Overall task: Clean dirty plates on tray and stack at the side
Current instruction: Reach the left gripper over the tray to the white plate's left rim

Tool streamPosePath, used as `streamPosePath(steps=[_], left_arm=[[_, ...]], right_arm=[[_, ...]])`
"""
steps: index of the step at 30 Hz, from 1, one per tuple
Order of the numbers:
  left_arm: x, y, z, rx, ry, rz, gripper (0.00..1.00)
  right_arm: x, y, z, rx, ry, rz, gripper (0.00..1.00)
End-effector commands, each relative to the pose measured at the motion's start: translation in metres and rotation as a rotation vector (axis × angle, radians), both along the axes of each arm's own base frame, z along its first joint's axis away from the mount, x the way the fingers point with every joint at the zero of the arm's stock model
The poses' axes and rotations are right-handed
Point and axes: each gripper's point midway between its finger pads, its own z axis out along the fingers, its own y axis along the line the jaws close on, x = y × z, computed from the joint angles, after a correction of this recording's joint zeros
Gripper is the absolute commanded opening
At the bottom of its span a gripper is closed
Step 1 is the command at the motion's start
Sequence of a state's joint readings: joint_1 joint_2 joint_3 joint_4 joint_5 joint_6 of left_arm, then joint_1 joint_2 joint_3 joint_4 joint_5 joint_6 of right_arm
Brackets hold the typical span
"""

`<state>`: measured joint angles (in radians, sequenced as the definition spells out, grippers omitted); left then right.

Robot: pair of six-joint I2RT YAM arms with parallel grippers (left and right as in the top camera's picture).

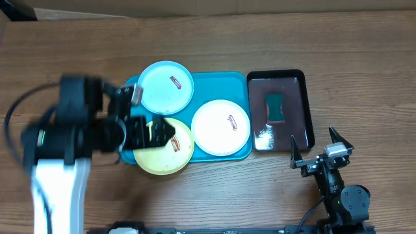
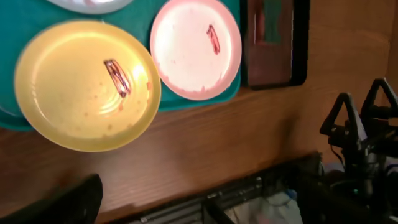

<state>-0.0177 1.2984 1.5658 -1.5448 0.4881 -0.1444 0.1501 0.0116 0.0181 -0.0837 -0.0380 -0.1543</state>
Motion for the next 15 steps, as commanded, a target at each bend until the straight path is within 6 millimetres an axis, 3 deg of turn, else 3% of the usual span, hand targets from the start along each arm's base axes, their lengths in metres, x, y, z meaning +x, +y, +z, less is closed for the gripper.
streamPosePath(steps=[1,2,3,4,7,13,15], left_arm=[[0.016,-0.01,-0.018,-0.064,0.156,-0.012,0.7],[0.019,-0.01,-0.028,-0.063,0.207,-0.012,0.33],[0.02,-0.01,-0.036,-0.061,0.252,-0.014,0.04],[0.022,-0.012,-0.052,-0.054,0.323,-0.026,0.04],[0.028,-0.018,-0.07,-0.036,0.363,-0.05,0.04],[0.045,-0.017,-0.101,0.129,0.337,-0.052,0.04],[0.051,-0.015,-0.109,0.189,0.306,-0.048,0.09]], right_arm=[[0.0,-0.002,-0.002,0.001,-0.001,-0.006,1.0],[0.0,-0.002,-0.002,0.001,-0.001,-0.006,1.0],[0.0,-0.002,-0.002,0.001,-0.001,-0.006,1.0],[0.0,-0.002,-0.002,0.001,-0.001,-0.006,1.0],[0.0,-0.002,-0.002,0.001,-0.001,-0.006,1.0],[0.0,-0.002,-0.002,0.0,-0.001,-0.006,1.0],[0.0,-0.002,-0.002,0.001,-0.001,-0.006,1.0]])
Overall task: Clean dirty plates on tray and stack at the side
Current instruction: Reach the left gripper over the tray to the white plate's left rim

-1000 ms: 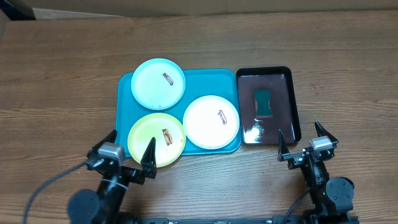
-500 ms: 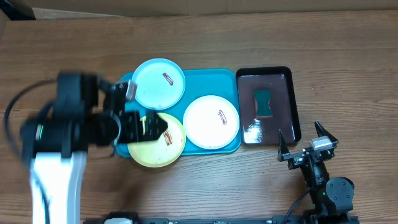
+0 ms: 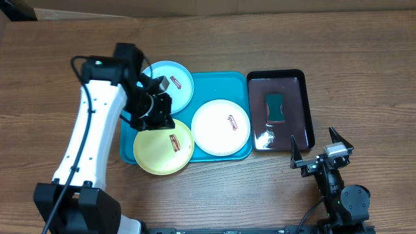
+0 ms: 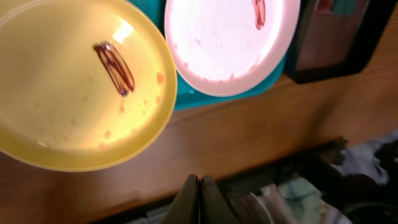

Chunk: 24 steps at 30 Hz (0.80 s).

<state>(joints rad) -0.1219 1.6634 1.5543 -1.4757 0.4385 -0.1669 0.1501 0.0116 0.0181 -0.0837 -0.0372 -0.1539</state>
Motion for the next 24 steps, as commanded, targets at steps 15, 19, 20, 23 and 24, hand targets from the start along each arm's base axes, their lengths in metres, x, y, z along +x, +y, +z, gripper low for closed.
streamPosePath(steps=[15,19,20,23,24], left_arm=[[0.044,-0.016,-0.091,0.166,-0.237,-0.042,0.26],[0.053,-0.014,-0.101,0.18,-0.283,-0.034,0.18],[0.054,-0.015,-0.101,0.178,-0.288,-0.033,0.18],[0.054,-0.019,-0.1,0.166,-0.282,-0.011,0.17],[0.054,-0.021,-0.101,0.166,-0.281,-0.008,0.17]], right_arm=[[0.0,-0.001,-0.003,0.0,-0.001,-0.005,1.0],[0.0,-0.001,-0.002,0.0,-0.001,-0.005,1.0],[0.0,-0.001,-0.002,0.0,-0.001,-0.005,1.0],[0.0,-0.001,-0.002,0.0,-0.001,-0.005,1.0],[0.0,-0.001,-0.002,0.0,-0.001,-0.005,1.0]])
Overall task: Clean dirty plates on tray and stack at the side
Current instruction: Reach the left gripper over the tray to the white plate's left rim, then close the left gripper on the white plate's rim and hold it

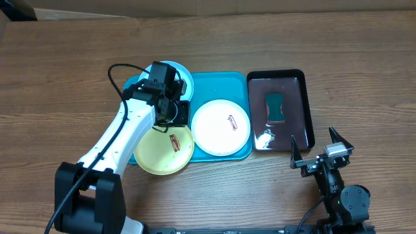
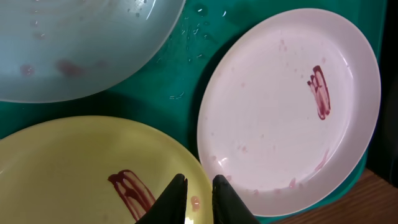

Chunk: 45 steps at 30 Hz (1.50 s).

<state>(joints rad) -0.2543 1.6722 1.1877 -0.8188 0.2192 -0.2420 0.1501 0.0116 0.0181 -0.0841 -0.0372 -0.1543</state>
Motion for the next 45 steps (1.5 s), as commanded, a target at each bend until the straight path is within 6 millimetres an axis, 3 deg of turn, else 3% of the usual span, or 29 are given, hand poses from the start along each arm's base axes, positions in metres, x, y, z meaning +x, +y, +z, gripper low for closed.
streamPosePath(steps=[1,7,19,27,38,40,42,45], left_arm=[[0.0,-0.005,-0.004,0.01,0.004,0.023,0.17],[-0.001,-0.016,-0.018,0.041,0.015,-0.012,0.26],[-0.001,-0.014,-0.072,0.086,0.122,-0.01,0.27],[0.011,-0.019,-0.069,0.072,0.083,-0.005,0.04],[0.049,-0.006,-0.047,0.151,-0.046,0.035,0.04],[0.054,-0.008,-0.046,0.147,-0.066,0.029,0.1],[0.053,-0.008,-0.046,0.147,-0.063,0.029,0.25],[0.047,-0.007,-0.048,0.151,-0.04,0.026,0.28]], right_arm=[[0.0,-0.001,-0.002,0.0,-0.002,-0.005,1.0],[0.0,-0.001,-0.002,0.001,-0.001,-0.005,1.0],[0.0,-0.001,-0.002,0.001,-0.001,-0.005,1.0],[0.0,-0.001,-0.002,0.001,-0.001,-0.005,1.0],[0.0,-0.001,-0.002,0.001,-0.001,-0.005,1.0],[0.0,-0.001,-0.002,0.001,-0.001,-0.005,1.0],[0.0,-0.001,-0.002,0.001,-0.001,-0.005,1.0],[0.0,-0.001,-0.002,0.001,-0.001,-0.005,1.0]])
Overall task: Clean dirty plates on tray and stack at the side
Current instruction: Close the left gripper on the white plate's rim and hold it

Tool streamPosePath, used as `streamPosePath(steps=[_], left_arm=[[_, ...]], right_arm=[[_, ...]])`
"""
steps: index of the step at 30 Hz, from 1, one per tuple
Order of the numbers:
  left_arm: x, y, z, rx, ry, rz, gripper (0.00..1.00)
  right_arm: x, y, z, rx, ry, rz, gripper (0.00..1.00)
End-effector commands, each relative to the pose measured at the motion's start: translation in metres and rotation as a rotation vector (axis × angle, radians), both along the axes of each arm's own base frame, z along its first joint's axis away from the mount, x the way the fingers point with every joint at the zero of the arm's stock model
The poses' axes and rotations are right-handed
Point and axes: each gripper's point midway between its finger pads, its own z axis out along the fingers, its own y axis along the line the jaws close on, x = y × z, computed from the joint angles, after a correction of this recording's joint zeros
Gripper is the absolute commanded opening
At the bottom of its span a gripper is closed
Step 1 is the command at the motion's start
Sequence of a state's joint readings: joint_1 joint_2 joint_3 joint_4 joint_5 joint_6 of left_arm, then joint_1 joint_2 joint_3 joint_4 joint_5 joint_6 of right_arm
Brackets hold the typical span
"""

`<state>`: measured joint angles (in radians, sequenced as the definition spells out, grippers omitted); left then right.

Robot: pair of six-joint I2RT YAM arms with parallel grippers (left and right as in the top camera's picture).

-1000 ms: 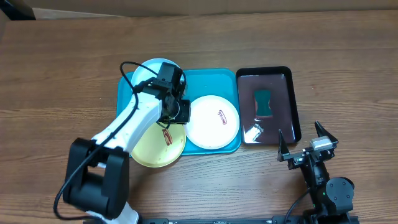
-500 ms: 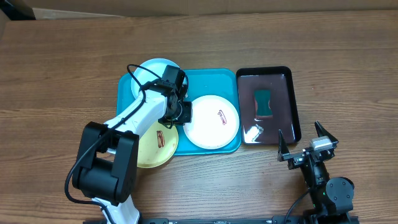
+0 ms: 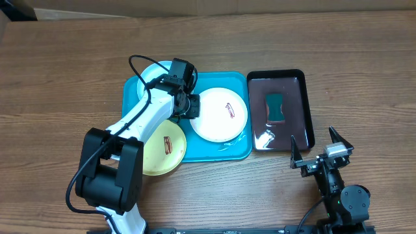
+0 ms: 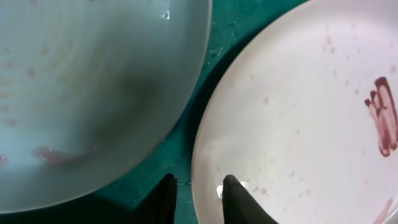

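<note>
Three dirty plates lie on the teal tray (image 3: 214,153). The white plate (image 3: 224,117) with a red smear sits mid-tray. The light blue plate (image 3: 148,79) at the back left is mostly under my left arm. The yellow plate (image 3: 162,153) overhangs the tray's front left edge. My left gripper (image 3: 190,107) is open at the white plate's left rim. In the left wrist view the gripper (image 4: 198,180) straddles the rim of the white plate (image 4: 311,124), one finger (image 4: 165,200) over the tray, the other over the plate. My right gripper (image 3: 313,140) rests open at the front right.
A black tray (image 3: 305,110) holding water and a green sponge (image 3: 275,107) stands right of the teal tray. Bare wooden table lies to the left of the trays and along the front.
My left gripper moved from between the yellow and white plates to the white plate's left rim, and its jaws stand wider. The white plate sits further back on the tray.
My left arm was blurred over the tray's left side, jaws out of its wrist view. Then it hung above the yellow plate with jaws shut. Then, slightly parted, it was low between the plates. Now it straddles the white plate's rim. The right arm never moved.
</note>
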<state>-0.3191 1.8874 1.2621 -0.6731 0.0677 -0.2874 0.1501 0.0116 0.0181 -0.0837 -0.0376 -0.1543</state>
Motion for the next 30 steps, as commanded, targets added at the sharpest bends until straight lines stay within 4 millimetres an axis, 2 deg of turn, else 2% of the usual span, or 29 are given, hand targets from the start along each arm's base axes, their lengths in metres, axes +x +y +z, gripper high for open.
streamPosePath(steps=[1,6,10,14,20,30], left_arm=[[0.001,0.005,0.0,0.026,0.007,0.007,0.28],[-0.013,0.01,-0.004,0.043,0.066,0.018,0.27],[-0.019,0.012,-0.012,0.041,0.087,0.057,0.22],[-0.021,0.013,-0.016,0.039,0.085,0.061,0.17],[-0.022,0.012,-0.017,0.036,0.091,0.079,0.18],[-0.023,0.009,-0.02,0.026,0.092,0.099,0.14]], right_arm=[[0.0,-0.002,-0.002,0.001,-0.001,-0.006,1.0],[0.0,-0.002,-0.002,0.001,-0.001,-0.006,1.0],[0.0,-0.002,-0.002,0.001,-0.001,-0.006,1.0],[0.0,-0.002,-0.002,0.001,-0.001,-0.006,1.0],[0.0,-0.002,-0.002,0.001,-0.001,-0.006,1.0],[0.0,-0.002,-0.002,0.001,-0.001,-0.006,1.0]])
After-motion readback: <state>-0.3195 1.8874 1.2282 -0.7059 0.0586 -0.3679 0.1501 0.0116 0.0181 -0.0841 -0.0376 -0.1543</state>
